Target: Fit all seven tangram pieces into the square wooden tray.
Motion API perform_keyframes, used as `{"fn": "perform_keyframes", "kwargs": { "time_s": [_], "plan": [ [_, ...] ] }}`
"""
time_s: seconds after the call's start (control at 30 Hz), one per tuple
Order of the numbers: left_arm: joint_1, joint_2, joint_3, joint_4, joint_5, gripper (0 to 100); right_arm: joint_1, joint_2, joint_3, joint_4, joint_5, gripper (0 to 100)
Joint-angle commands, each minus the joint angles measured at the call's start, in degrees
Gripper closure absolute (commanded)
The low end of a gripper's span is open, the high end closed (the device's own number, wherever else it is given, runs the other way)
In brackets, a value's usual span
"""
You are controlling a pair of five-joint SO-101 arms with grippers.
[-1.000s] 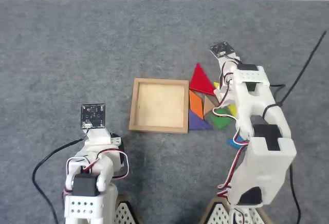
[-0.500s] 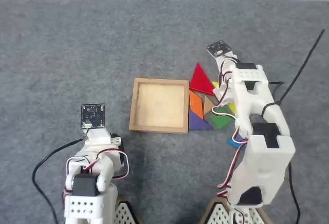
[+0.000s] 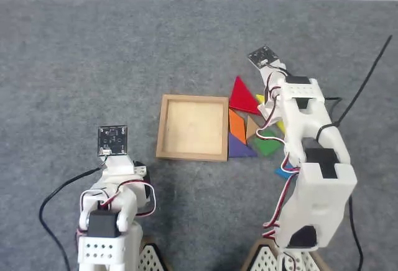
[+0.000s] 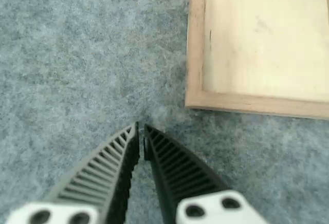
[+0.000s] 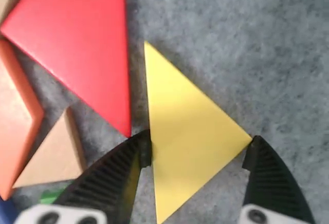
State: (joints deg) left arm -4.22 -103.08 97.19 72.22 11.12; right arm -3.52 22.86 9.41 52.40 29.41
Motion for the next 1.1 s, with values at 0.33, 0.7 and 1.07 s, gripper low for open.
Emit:
{"fn": "perform_keyframes", "kwargs": {
  "time_s": [0.33,0.7,1.07],
  "plan": [
    [-0.4,-1.1,-0.7,0.1,-0.6,99,0.6,-0.5,-3.3,-3.5,3.2,61.6],
    [-0.4,-1.1,-0.7,0.1,-0.6,99,0.4,3.6,-6.9,1.6,3.1,77.4],
    [-0.4,-1.1,-0.7,0.1,-0.6,99,-1.1,-1.0,-8.0,12.4,-1.0,80.5]
  ]
}}
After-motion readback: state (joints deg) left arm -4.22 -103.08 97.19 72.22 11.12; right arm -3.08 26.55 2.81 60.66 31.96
